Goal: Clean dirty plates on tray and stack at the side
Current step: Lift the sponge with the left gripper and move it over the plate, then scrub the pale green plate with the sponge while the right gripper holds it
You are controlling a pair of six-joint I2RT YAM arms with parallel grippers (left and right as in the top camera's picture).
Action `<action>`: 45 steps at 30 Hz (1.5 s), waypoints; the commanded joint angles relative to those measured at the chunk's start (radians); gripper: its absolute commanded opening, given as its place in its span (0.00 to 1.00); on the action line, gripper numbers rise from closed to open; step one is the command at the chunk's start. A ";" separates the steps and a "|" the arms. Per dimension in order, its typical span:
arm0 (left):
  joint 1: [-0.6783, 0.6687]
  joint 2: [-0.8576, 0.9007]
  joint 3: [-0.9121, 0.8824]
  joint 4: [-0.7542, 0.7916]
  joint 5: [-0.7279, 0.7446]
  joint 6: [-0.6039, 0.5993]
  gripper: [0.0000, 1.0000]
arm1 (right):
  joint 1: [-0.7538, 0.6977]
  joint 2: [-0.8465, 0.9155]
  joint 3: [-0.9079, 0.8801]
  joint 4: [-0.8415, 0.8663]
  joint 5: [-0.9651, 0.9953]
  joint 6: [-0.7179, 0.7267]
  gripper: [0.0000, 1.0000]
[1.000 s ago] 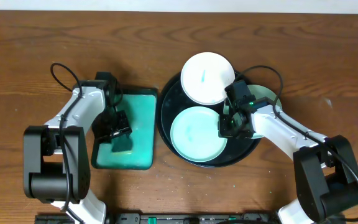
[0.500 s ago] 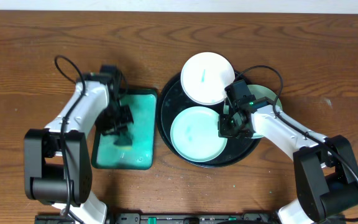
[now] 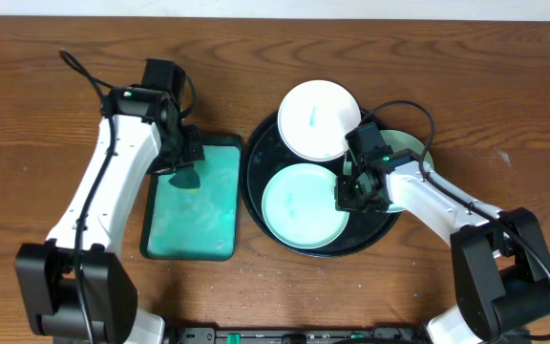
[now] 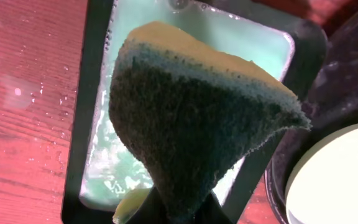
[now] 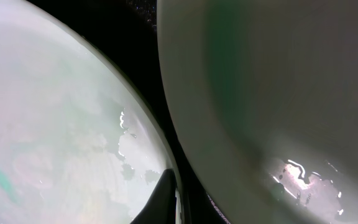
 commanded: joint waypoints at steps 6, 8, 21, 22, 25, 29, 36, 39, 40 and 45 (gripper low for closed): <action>-0.080 0.001 -0.035 0.076 0.241 -0.007 0.07 | -0.007 0.041 -0.011 0.014 0.163 0.019 0.01; -0.143 0.001 -0.092 0.180 0.319 -0.050 0.07 | -0.007 0.041 -0.011 0.014 0.163 0.020 0.01; -0.502 0.180 -0.215 0.621 0.370 -0.291 0.07 | -0.007 0.041 -0.011 0.011 0.163 0.031 0.01; -0.517 0.208 -0.214 0.624 0.370 -0.312 0.07 | -0.007 0.041 -0.011 0.011 0.163 0.031 0.01; -0.530 0.283 -0.213 0.602 0.365 -0.339 0.07 | -0.007 0.041 -0.011 0.010 0.163 0.031 0.01; -0.475 0.317 -0.171 0.495 0.288 -0.363 0.07 | -0.007 0.041 -0.011 0.002 0.163 0.031 0.01; -0.400 0.316 -0.077 0.299 -0.012 -0.270 0.07 | -0.007 0.041 -0.011 0.006 0.163 0.031 0.01; -0.396 0.317 -0.059 0.249 -0.106 -0.212 0.07 | -0.007 0.041 -0.011 0.007 0.163 0.031 0.01; -0.396 0.317 -0.058 0.243 -0.124 -0.201 0.07 | -0.007 0.041 -0.011 0.007 0.163 0.031 0.01; -0.409 0.325 -0.058 0.299 0.028 -0.121 0.07 | -0.007 0.041 -0.011 0.011 0.163 0.031 0.01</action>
